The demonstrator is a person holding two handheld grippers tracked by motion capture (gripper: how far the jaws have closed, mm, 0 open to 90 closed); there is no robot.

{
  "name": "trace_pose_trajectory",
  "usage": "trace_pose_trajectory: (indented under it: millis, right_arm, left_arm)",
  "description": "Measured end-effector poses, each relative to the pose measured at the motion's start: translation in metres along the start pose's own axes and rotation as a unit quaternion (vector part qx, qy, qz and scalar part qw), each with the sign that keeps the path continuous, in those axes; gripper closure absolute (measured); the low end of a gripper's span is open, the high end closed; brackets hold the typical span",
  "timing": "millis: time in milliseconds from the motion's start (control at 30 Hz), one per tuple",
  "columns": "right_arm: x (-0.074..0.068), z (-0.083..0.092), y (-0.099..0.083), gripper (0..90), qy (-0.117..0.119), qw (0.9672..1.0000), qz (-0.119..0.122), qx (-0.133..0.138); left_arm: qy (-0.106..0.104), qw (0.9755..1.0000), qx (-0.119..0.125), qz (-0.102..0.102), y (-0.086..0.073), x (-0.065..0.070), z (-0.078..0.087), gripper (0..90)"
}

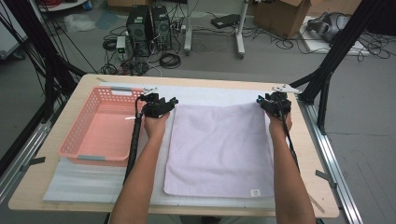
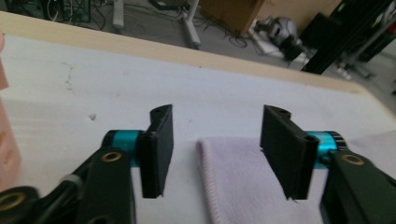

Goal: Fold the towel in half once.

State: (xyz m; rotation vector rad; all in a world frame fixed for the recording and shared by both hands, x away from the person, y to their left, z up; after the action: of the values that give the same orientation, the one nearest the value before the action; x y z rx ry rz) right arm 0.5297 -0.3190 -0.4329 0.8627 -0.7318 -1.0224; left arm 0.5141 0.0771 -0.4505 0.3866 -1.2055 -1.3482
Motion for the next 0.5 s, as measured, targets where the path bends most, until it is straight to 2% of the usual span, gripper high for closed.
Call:
trace_pose_trajectory:
  millis: [67,133,333,433,500]
  right_arm:
    - [0.003,0.002,-0.004,56.1,0.013,0.9997,-0.017,-0.014]
    - [0.005,0.006,-0.006,55.8,0.019,0.9993,-0.028,-0.015]
    - [0.005,0.021,-0.015,52.6,0.043,0.9978,-0.029,-0.042]
    - [0.005,0.031,-0.023,53.1,0.056,0.9962,-0.026,-0.061]
    - [0.006,0.038,-0.029,54.0,0.062,0.9955,-0.023,-0.069]
  left_arm:
    - [-0.003,0.9998,-0.017,-0.013,-0.004,0.003,0.000,43.5]
    - [-0.010,0.9992,-0.034,-0.017,-0.010,0.005,-0.001,43.5]
    - [-0.006,0.9969,-0.076,-0.020,-0.025,0.004,-0.008,44.6]
    - [-0.010,0.9954,-0.095,-0.014,-0.033,0.004,-0.013,45.5]
    - [-0.013,0.9940,-0.107,-0.017,-0.039,0.006,-0.016,46.6]
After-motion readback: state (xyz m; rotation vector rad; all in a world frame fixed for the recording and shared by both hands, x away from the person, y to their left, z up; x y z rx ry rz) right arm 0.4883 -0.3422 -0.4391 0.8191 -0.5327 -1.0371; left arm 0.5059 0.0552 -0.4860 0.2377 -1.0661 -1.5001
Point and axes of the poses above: each handheld gripper's, and its own axes: z roughly backward along the jaws, y roughly out of its top, x roughly to its right, the point moved 7 cm from there along -z, roughly forward along the jaws, and after that the axes turned 7 degrees about z, right-handed, at the moved point
